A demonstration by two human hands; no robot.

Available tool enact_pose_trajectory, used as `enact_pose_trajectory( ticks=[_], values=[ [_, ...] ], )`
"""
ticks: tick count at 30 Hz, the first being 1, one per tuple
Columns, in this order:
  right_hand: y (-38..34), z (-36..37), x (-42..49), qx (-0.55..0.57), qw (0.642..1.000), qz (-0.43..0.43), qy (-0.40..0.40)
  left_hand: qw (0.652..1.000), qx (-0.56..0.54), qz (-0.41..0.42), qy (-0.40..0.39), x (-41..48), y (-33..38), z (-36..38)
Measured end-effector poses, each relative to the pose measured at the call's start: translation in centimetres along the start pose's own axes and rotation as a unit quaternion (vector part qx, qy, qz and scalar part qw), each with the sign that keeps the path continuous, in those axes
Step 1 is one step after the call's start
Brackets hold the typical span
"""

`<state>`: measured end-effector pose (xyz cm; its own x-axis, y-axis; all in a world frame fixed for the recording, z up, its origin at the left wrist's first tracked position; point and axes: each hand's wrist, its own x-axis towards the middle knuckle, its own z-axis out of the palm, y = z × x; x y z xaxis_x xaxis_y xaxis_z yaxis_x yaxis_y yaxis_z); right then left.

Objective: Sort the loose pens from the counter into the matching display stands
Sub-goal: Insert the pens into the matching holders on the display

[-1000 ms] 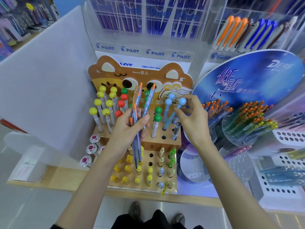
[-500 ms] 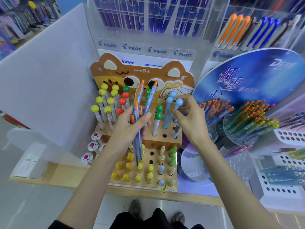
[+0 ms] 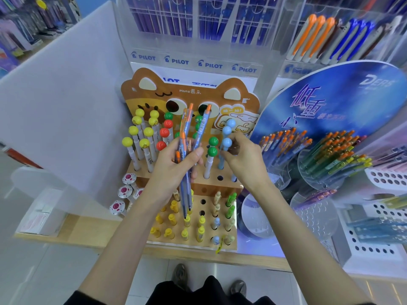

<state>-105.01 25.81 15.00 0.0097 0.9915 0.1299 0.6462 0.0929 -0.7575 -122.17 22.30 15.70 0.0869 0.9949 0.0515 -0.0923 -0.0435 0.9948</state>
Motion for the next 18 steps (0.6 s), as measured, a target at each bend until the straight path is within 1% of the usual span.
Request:
enact_pose_trajectory(
  ticks=[7,10,12,13,15,16,17,18],
  values=[
    [-0.1,-0.4,0.1,-0.005,0.999,0.033,-0.004,1.000,-0.005,0.003,-0.007,-0.2,0.0,0.0],
    [-0.1,-0.5,0.1,0.010,0.998,0.047,-0.027,1.000,-0.005,0.012,-0.015,-0.3,0.2,0.3],
    [-0.3,-0.7,-0.4,0.021,0.998,0.041,-0.036,1.000,0.000,0.015,-0.015,-0.3,0.3,0.4],
    [-0.6,-1.0,-0.8,0.017,0.999,0.028,-0.021,1.000,-0.001,0.015,-0.016,-0.2,0.3,0.4],
    [-1.4,-1.7,-1.5,0.016,0.999,-0.007,0.043,1.000,-0.004,0.009,-0.024,-0.3,0.3,0.3],
    [-1.9,-2.2,-1.9,0.044,0.996,-0.019,0.074,0.999,-0.007,0.003,-0.032,-0.3,0.3,0.3],
    [-2.5,-2.6,-2.2,0.091,0.992,-0.023,0.088,0.999,-0.009,-0.006,-0.043,-0.4,0.3,0.3],
    [-3.2,-3.0,-2.4,0.144,0.986,-0.019,0.081,0.998,-0.012,-0.015,-0.057,-0.5,0.3,0.5]
  ],
)
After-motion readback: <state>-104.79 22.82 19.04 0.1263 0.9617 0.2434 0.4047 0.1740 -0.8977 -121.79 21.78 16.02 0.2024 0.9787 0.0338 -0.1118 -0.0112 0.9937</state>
